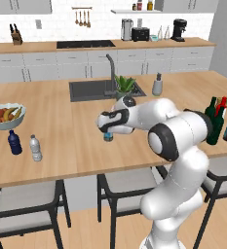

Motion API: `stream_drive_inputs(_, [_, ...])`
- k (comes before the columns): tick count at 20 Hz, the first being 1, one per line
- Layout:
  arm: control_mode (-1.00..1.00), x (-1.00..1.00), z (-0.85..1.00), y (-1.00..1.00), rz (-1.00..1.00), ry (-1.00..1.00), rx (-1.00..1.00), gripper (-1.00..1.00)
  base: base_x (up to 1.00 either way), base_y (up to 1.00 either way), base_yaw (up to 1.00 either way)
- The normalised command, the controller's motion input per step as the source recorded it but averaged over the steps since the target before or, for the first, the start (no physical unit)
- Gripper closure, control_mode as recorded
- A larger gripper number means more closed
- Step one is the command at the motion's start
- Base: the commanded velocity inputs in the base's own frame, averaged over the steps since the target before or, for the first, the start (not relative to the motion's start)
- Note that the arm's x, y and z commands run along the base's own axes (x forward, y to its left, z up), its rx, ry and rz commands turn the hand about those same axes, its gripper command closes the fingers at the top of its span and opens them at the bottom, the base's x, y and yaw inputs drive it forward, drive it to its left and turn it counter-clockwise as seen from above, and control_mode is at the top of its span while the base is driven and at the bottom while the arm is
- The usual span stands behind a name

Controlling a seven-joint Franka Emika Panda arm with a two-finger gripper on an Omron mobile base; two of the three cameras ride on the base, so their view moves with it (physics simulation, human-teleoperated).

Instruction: Move the plastic bottles in the middle to the plastics group, and the glass bottles in the middle to the glass group.

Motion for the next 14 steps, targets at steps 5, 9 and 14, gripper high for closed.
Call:
stream_drive_inputs(5, [-1.0, -0.89, 0.66, 0.42, 0.13, 0.0, 0.0, 1.0, 0.0, 0.0, 0.0])
stream_drive_inputs(9, [-1.0, -0.81, 0.33, 0.59, 0.13, 0.0, 0.0, 1.0, 0.0, 0.0, 0.0])
stream_drive_inputs(14, [-1.0, -0.78, 0.03, 0.78, 0.14, 0.0, 0.0, 1.0, 0.0, 0.0, 0.0])
